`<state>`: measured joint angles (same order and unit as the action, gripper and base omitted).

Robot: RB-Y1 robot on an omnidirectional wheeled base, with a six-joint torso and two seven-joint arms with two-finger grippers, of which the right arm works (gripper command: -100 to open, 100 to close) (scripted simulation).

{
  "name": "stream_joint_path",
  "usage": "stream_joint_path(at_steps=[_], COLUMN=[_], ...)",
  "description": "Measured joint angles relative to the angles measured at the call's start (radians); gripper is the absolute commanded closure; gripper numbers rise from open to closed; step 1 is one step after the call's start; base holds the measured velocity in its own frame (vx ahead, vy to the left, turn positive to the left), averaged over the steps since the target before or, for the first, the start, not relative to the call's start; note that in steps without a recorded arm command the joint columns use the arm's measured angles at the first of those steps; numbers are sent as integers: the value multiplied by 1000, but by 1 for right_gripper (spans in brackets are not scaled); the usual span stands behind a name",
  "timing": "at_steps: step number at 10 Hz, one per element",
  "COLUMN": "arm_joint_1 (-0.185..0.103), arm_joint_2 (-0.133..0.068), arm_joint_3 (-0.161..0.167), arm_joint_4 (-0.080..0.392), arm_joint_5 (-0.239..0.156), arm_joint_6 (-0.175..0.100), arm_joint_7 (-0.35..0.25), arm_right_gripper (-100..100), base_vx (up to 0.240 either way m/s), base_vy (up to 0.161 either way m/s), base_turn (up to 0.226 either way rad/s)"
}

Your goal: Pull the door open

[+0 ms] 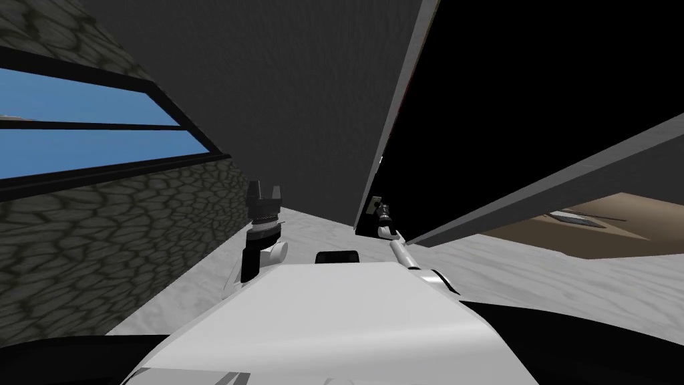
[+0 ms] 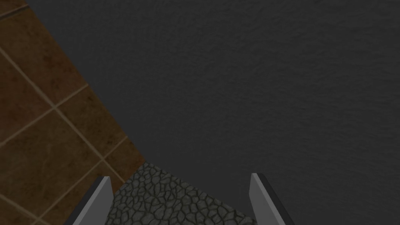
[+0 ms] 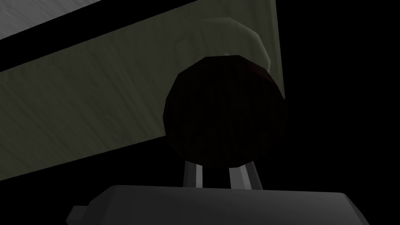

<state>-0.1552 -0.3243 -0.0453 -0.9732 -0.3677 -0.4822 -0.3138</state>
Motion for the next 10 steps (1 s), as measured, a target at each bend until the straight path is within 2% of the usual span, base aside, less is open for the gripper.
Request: stream_joint_path(at_steps=[2, 4, 6, 9, 10], arm_joint_1=[-5, -10, -14, -22, -21], arm_joint_2=[0, 3, 6, 13, 16], arm_joint_3=[-2, -9, -15, -28, -31], arm_joint_4=[8, 19, 19, 33, 33], arm_joint_5=[-22, -53, -83, -132, -151], arm_joint_6=[7, 3, 12, 14, 15], arm_joint_7=[-45, -99, -152, -239, -271], arm_right_gripper=[100, 100, 100, 100, -100], base_vx=[-45, -85, -62, -85, -80], base_vy=[-29, -47, -28, -49, -47], base_turn=[76, 188, 76, 167, -9])
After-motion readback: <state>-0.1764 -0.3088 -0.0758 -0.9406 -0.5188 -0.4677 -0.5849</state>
